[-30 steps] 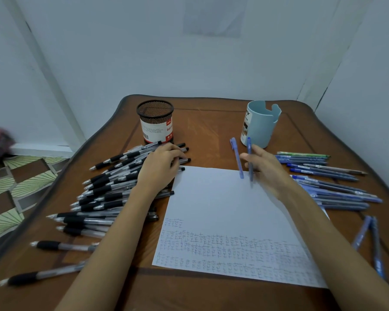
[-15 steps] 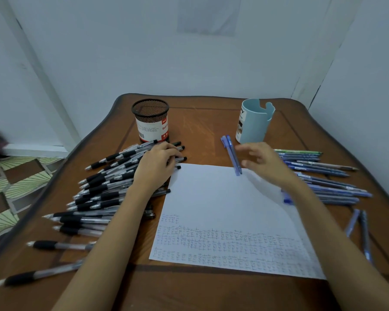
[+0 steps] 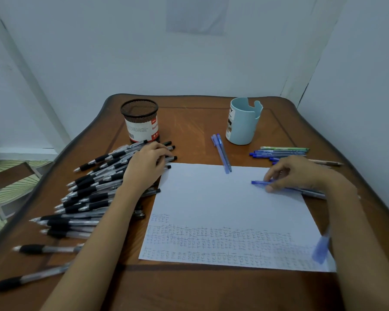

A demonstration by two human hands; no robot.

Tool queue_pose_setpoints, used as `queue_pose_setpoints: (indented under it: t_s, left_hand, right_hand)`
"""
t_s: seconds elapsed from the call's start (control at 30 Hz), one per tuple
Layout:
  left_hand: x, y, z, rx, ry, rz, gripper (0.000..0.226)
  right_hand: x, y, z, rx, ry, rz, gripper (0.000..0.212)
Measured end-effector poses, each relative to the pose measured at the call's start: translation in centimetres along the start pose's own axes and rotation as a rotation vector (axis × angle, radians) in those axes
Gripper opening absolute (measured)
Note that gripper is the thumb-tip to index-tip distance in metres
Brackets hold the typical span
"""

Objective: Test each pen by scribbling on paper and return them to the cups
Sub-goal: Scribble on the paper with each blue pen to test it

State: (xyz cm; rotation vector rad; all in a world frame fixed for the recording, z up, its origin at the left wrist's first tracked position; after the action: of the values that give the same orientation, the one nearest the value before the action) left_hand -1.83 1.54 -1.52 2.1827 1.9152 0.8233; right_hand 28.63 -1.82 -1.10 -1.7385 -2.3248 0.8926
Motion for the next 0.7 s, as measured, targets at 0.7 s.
queue_pose_setpoints:
  t_s: [0.7]
  left_hand:
    - [0.0, 0.2, 0.0, 0.002, -0.001, 0.016, 0.026]
  right_hand:
    - [1.7, -9.6, 1.7, 1.205, 0.583, -0.312, 0.017]
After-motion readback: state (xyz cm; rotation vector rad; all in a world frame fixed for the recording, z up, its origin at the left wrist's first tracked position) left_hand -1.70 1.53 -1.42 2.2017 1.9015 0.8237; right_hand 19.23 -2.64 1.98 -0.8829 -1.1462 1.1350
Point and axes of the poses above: each hand's wrist, its own x-axis towards the middle knuckle, its own z-axis out of the palm, y = z × x, the point moved 8 cm from there along x, towards the middle knuckle, and after that the axes turned 9 degrees about -z, right-handed, at the moved point
